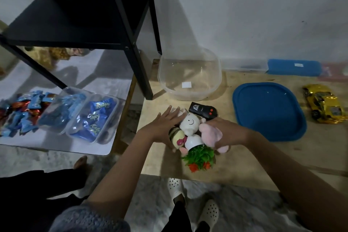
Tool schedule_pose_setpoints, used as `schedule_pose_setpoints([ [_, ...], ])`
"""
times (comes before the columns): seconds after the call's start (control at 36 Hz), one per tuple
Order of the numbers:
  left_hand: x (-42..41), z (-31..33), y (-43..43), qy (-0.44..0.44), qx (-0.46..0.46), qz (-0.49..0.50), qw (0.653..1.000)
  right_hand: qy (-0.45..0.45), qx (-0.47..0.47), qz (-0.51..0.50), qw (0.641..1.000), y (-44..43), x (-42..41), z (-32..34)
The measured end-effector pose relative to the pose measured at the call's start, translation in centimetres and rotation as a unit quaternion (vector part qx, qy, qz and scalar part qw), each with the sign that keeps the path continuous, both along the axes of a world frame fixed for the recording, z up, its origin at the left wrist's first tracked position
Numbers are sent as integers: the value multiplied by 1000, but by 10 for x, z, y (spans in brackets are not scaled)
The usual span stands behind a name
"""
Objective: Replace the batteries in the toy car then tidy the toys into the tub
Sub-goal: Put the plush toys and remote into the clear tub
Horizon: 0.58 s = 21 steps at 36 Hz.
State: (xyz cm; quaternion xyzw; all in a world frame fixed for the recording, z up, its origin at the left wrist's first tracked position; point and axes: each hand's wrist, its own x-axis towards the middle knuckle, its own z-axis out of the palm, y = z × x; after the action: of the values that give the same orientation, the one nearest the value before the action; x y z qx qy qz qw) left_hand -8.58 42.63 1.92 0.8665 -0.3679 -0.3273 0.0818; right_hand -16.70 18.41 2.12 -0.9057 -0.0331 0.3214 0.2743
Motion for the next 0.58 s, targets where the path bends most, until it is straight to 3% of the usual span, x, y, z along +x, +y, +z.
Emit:
schedule_pose_setpoints([
  [0.14,8,-11,-2,-5,-28,-6,1000,11,52,-56,997,-5,-1,0],
  [0.36,0,-24,-5,-2,-99,94,991,-30,100,-109,989,-11,-7,-12],
  [0.58,-6,-32,-1,3,-112,135,984,-61,128,-152,978,-8,-16,-23],
])
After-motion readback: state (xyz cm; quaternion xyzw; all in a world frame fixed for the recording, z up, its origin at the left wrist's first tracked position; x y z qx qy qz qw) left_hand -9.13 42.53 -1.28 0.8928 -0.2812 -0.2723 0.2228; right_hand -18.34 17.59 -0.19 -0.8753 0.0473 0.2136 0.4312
